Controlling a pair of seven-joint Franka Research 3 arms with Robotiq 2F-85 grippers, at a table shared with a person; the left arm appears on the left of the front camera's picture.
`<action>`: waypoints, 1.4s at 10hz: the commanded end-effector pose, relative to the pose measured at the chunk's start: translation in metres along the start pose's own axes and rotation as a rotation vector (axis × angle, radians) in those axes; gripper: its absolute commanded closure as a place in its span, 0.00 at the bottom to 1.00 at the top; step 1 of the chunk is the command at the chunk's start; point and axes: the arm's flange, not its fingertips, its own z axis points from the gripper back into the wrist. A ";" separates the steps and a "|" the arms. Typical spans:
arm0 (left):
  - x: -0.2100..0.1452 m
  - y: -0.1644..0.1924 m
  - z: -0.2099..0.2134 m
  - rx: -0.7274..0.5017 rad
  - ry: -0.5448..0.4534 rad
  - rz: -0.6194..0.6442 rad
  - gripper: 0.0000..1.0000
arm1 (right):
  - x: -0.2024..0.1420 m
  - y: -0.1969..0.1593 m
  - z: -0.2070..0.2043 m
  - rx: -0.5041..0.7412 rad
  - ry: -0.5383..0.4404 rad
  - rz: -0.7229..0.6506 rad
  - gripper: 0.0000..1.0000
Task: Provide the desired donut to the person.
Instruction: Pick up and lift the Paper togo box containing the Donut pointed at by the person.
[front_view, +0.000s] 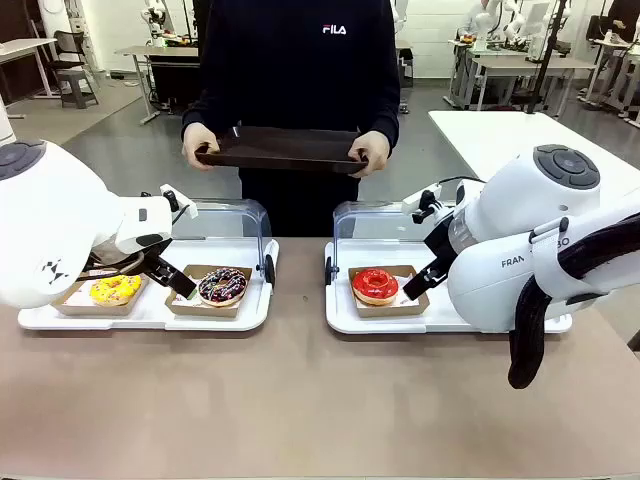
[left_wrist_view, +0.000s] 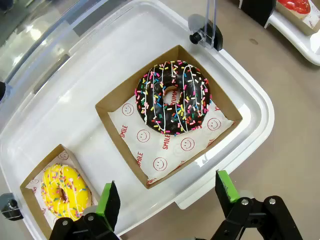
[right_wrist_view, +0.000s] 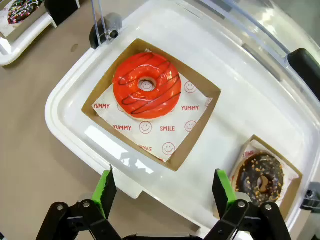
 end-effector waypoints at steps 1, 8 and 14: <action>0.000 0.000 0.000 0.000 0.000 0.000 0.00 | 0.000 0.000 0.000 0.000 0.000 0.000 0.00; 0.000 0.000 0.000 0.000 0.000 0.000 0.00 | 0.000 0.000 0.000 0.000 0.000 0.000 0.00; 0.000 0.000 0.000 0.000 0.000 0.000 0.00 | 0.000 0.000 0.000 0.000 0.000 0.001 0.00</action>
